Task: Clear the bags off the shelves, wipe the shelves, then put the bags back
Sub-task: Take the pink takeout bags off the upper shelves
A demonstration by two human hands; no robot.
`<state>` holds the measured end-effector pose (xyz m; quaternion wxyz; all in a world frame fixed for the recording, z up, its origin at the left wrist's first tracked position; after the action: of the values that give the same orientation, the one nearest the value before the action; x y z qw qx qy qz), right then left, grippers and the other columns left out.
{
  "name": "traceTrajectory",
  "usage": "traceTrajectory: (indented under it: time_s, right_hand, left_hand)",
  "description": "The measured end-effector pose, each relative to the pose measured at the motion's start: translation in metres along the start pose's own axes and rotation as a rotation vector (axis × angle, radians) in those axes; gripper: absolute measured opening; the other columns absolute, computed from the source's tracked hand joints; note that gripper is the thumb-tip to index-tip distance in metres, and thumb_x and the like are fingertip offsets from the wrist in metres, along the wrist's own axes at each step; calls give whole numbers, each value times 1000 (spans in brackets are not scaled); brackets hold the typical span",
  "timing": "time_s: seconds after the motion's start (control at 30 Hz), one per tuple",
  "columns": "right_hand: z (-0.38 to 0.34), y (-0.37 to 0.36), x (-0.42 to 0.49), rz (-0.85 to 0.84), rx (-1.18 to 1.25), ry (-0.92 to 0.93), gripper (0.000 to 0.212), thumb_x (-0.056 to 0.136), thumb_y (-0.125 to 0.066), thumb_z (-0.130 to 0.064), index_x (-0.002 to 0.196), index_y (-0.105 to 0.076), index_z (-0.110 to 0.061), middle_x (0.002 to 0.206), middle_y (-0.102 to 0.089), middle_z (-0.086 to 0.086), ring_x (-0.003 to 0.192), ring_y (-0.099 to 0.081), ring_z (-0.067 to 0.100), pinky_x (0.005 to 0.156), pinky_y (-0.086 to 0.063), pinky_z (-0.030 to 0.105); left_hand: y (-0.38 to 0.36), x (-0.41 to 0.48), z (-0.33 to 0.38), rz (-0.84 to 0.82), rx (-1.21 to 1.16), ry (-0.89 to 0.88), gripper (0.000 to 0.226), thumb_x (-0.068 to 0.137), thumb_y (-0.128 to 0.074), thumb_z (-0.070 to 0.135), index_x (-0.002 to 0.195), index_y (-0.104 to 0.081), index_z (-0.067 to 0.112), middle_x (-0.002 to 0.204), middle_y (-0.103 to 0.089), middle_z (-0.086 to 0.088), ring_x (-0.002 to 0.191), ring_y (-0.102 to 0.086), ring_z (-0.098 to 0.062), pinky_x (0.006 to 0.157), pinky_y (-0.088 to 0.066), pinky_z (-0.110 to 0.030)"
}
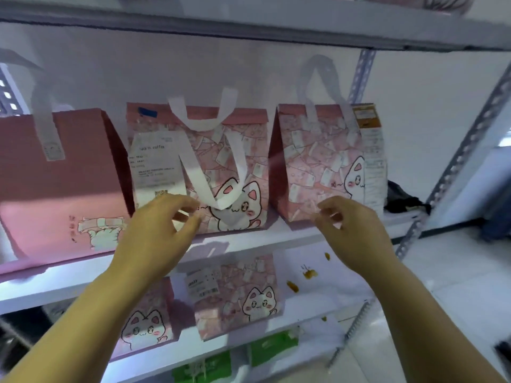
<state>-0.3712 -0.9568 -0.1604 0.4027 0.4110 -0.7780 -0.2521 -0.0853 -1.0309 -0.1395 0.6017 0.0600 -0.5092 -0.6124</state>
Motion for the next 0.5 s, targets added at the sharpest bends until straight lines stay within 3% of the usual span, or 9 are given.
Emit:
traceTrajectory:
  time_s: [0.1, 0.27, 0.4, 0.5]
  right_hand:
    - [26, 20, -5, 34, -21, -56, 21, 85, -61, -36, 100, -63, -21, 87, -62, -9, 82, -58, 12, 71, -47, 30]
    - [80, 47, 4, 70, -59, -125, 22, 86, -60, -40, 99, -62, -24, 92, -65, -8, 81, -60, 11, 70, -51, 33]
    - [129, 64, 26, 85, -114, -154, 30, 86, -60, -41, 110, -59, -22, 93, -63, -10, 80, -58, 9, 70, -49, 31]
    - [160, 72, 47, 103, -119, -148, 35, 86, -61, -40, 114, -56, -20, 98, -61, -7, 84, -57, 13, 68, -47, 28]
  left_hand:
    - [-20, 3, 22, -44, -16, -37, 21, 85, -60, 35, 98, -69, 21, 90, -64, 11, 76, -56, 5, 63, -43, -15]
    - [-58, 17, 56, -82, -56, -69, 16, 85, -60, 33, 94, -69, 23, 82, -61, 17, 75, -55, 6, 63, -40, -13]
    - [-92, 33, 80, -54, -59, -66, 14, 84, -62, 31, 92, -68, 21, 85, -64, 8, 75, -58, -5, 64, -44, -23]
    - [-115, 42, 88, 29, -45, 6, 28, 83, -65, 31, 106, -64, 16, 97, -58, 2, 79, -58, -14, 70, -43, -29]
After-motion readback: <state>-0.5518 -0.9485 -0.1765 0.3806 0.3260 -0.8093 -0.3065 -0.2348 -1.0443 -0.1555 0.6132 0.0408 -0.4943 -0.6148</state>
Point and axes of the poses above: each hand's wrist, its own x-axis towards the middle knuckle, its own y-axis out of the back of the hand, z = x × y, the point moved 9 cm from there along x, towards the middle knuckle
